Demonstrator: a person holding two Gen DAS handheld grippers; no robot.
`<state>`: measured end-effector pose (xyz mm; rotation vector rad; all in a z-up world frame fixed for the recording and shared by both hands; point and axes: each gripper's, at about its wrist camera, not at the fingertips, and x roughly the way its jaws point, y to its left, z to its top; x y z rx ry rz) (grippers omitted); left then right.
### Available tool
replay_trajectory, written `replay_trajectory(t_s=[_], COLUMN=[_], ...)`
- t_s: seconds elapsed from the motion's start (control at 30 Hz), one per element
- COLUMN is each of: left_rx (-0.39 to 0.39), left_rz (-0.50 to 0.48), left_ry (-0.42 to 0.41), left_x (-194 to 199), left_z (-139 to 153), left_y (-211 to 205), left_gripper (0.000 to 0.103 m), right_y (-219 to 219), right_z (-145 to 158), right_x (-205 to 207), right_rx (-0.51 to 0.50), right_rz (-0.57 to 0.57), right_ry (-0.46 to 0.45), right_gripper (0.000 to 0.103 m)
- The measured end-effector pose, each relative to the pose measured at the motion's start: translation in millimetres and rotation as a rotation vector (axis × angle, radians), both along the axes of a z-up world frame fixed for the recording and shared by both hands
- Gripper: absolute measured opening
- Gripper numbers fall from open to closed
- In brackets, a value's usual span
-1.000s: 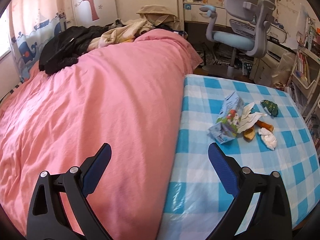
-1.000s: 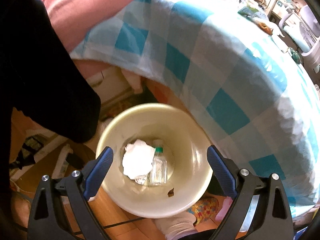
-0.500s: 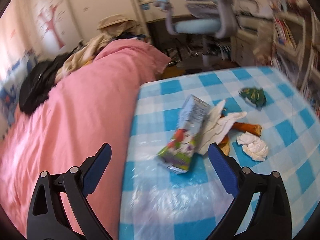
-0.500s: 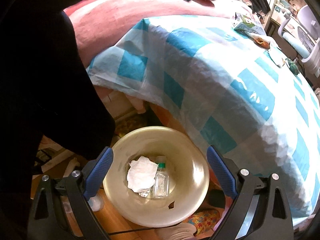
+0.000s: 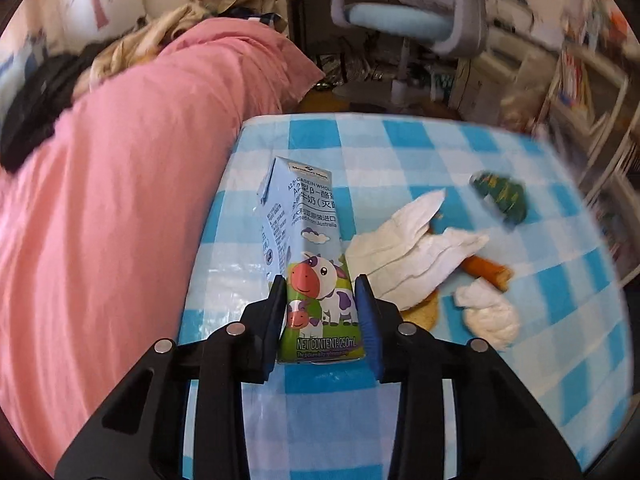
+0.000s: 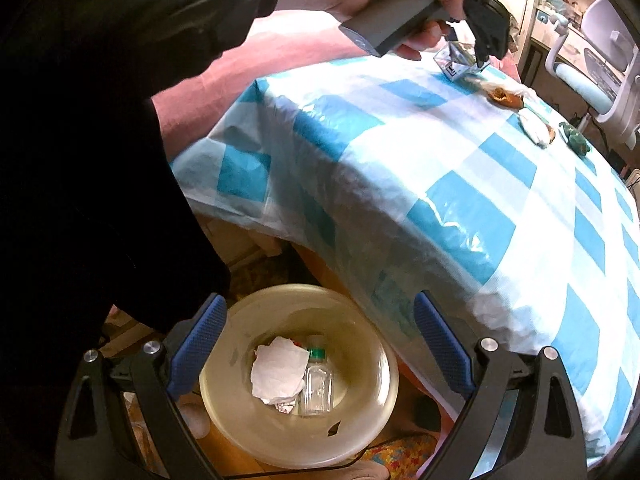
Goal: Collect trash
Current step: 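Grasp the cow-print juice carton with the left tool, then lift the juice carton with the left tool while the right tool approaches the white tissue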
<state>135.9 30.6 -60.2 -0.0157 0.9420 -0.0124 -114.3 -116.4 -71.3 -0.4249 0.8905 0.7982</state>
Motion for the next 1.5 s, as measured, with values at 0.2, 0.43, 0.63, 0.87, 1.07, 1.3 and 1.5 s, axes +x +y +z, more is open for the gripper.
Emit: replay_trajectory(t_s=[0.2, 0.43, 0.63, 0.87, 1.07, 1.3, 1.5], left_rx=[-0.134, -0.050, -0.022, -0.161, -0.263, -0.248, -0.225], left_rz=[0.044, 0.034, 0.024, 0.030, 0.045, 0.010, -0.013], left_ry=[-0.002, 0.082, 0.075, -0.144, -0.224, -0.203, -0.188], left_x=[-46.5, -74.3, -59.0, -70.2, -72.3, -62.8, -52.2], left_z=[16.4, -7.1, -12.9, 50.9, 80.0, 78.5, 75.3], left_y=[27.8, 21.4, 18.1, 18.8, 23.6, 8.8, -1.7], left_gripper=[0.033, 0.053, 0.032, 0.032, 0.032, 0.032, 0.032], right_y=[-0.4, -0.3, 1.1, -16.2, -32.1, -41.7, -38.8], right_z=[13.8, 24.1, 39.5, 68.5, 70.5, 57.9, 42.5], right_x=[-9.4, -10.1, -3.0, 56.2, 131.9, 197.0, 227.1], right_rx=[0.014, 0.033, 0.008, 0.055, 0.116, 0.154, 0.142], right_rz=[0.011, -0.013, -0.016, -0.087, -0.170, -0.260, -0.296], right_ry=[-0.054, -0.085, -0.162, -0.240, -0.186, -0.106, -0.060], right_gripper=[0.090, 0.091, 0.091, 0.090, 0.083, 0.071, 0.066])
